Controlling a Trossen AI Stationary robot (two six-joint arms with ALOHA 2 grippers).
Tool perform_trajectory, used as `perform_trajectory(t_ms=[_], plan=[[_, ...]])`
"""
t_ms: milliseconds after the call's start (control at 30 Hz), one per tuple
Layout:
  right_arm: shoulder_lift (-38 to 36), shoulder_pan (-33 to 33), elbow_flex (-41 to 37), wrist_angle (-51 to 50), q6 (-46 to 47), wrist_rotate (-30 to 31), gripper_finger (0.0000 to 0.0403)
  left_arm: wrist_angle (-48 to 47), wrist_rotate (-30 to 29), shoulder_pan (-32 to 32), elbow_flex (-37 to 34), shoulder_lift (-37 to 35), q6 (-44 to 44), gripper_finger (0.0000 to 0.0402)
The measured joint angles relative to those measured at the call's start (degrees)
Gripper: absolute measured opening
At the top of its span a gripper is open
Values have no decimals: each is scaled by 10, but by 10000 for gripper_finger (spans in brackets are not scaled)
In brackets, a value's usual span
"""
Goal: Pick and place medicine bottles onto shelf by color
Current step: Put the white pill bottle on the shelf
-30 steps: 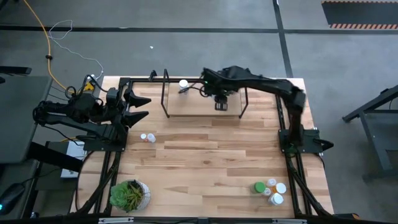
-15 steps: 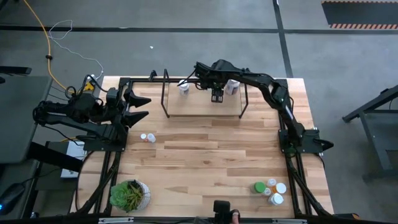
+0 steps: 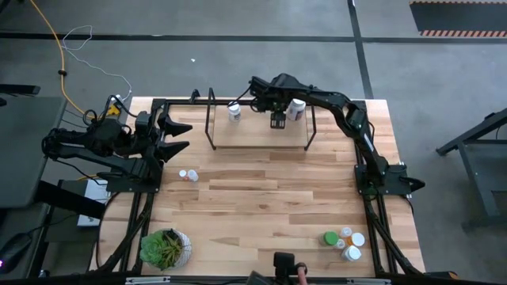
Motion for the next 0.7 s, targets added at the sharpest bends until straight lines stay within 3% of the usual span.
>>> perform_trajectory(t_ms=[333, 700], plan=[[0, -1, 0, 12, -1, -14, 244, 0, 0, 0, 0, 0, 0, 314], [-38, -3, 0, 11, -15, -19, 248, -1, 0, 0, 0, 0, 6, 314]])
